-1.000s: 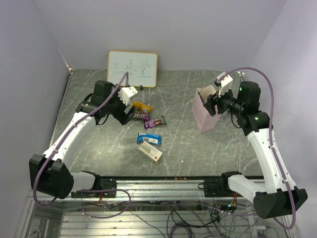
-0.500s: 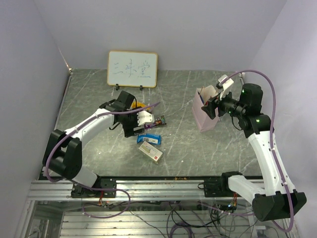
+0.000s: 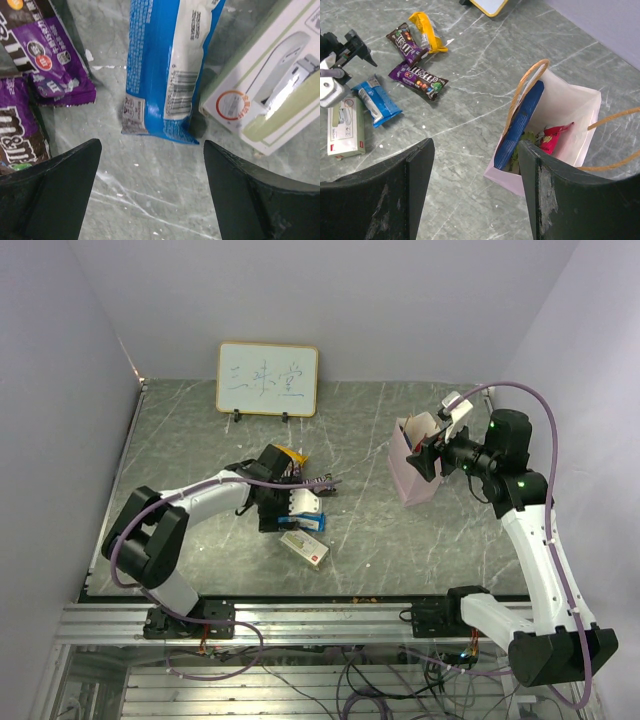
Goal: Place the snacks into the paper bag
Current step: Pick up the snack from the center of the board.
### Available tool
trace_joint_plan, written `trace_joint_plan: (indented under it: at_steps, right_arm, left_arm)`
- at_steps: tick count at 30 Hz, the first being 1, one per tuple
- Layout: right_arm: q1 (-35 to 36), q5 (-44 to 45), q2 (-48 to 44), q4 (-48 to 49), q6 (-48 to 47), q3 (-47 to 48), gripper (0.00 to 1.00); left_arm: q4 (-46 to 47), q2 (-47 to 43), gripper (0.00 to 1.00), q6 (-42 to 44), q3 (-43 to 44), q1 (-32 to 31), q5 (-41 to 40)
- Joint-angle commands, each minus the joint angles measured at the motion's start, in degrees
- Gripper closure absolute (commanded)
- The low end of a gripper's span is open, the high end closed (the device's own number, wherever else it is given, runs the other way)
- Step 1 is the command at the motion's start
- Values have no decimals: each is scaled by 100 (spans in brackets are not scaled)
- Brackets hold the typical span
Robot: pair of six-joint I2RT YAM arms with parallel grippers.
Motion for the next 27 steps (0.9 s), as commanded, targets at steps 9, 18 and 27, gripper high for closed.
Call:
trace_joint_plan:
  at_steps: [9,18,27]
  right_arm:
    - [-102,-115,-8,161,53,-84,32]
    - [-111,-115,70,166,49,-74,32]
    - [-110,-47,212,58,-40,73,31]
  left_arm:
    - [575,377,10,-256,41,-325,198]
    - [425,503,36,-292,147,-326,244]
    - [406,93,62,-426,-20,-322,164]
